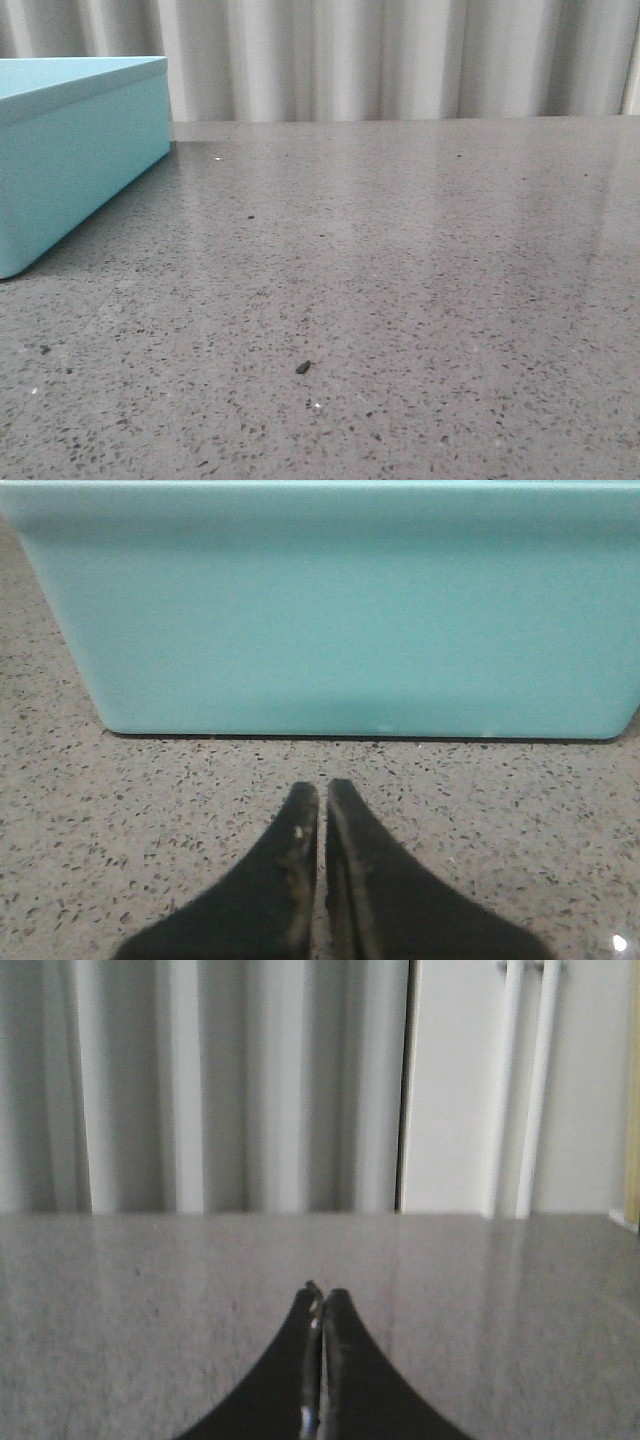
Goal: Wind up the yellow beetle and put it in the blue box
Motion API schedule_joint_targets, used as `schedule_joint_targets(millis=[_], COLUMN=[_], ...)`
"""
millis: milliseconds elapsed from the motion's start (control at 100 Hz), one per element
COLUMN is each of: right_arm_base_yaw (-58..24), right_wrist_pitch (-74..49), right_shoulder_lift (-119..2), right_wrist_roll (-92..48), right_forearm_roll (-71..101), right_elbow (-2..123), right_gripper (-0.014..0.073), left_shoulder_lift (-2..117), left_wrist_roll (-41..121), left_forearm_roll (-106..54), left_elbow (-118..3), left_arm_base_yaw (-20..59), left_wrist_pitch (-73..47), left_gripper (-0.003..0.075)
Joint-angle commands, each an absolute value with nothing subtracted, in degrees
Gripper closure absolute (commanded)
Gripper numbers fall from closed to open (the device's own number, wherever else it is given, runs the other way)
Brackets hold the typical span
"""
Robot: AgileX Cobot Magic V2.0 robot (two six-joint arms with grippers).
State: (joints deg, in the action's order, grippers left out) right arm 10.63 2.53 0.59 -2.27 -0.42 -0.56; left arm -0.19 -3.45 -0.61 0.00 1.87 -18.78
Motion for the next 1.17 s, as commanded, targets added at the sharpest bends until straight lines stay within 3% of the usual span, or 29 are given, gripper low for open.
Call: schedule_joint_targets(millis=[0, 390, 1160], right_arm_base_yaw=[10.76, 7.67, 7.67], right_wrist_pitch=[-1.37, -17.82, -17.65], right_shoulder_lift=[1.75, 1.75, 1.75], right_wrist_roll=[-1.99, -1.99, -1.99], right_forearm_roll=[-1.52, -4.02, -4.02], right_elbow=[-1.73, -1.73, -1.73], right_gripper=[0.0654, 0.0654, 0.0654], left_shoulder_lift=[-2.04, -2.04, -2.04], left_wrist_roll=[-3.87, -3.87, -3.87], left_forearm_roll=[-0.69, -0.69, -0.69], left_elbow=[1.46, 1.46, 1.46], left_arm_base_yaw=[1.79, 1.79, 1.79], left_wrist_pitch=[-15.9, -15.9, -15.9], left_gripper=[0.0741, 0.0741, 0.0741])
